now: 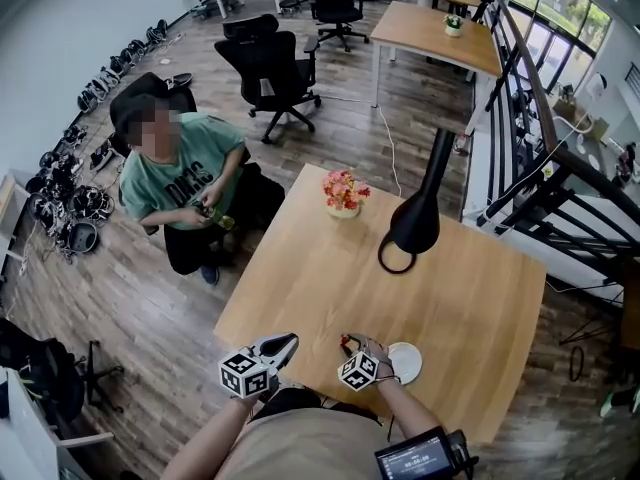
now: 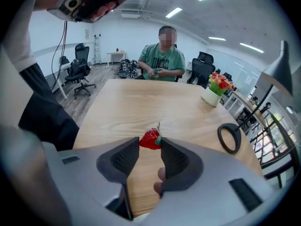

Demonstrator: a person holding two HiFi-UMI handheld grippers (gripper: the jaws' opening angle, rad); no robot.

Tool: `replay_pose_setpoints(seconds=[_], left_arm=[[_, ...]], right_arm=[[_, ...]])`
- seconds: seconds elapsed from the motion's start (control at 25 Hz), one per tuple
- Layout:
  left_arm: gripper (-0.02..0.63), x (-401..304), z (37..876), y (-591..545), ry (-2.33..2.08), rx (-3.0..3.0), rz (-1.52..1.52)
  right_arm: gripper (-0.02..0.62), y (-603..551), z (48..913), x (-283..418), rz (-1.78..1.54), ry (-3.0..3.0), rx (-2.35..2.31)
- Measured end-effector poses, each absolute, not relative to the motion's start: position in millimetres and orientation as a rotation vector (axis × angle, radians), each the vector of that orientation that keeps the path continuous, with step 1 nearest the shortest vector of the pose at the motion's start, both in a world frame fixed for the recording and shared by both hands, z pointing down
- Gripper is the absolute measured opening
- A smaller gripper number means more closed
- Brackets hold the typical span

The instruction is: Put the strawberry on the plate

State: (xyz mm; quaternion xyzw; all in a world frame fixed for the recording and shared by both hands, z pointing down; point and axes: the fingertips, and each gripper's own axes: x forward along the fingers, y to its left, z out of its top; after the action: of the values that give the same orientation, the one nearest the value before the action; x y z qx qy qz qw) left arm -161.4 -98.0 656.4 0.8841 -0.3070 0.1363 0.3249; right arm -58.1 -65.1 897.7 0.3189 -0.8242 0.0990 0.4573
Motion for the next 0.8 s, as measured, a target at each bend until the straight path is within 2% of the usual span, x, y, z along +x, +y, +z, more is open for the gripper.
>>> replay_pose_setpoints(seconds=[0.8], left_arm=[[0.006, -139, 657, -92, -0.77, 2.333, 0.359]], right_arm=[[0.15, -77, 761, -61, 0.229, -2.286, 1.014]])
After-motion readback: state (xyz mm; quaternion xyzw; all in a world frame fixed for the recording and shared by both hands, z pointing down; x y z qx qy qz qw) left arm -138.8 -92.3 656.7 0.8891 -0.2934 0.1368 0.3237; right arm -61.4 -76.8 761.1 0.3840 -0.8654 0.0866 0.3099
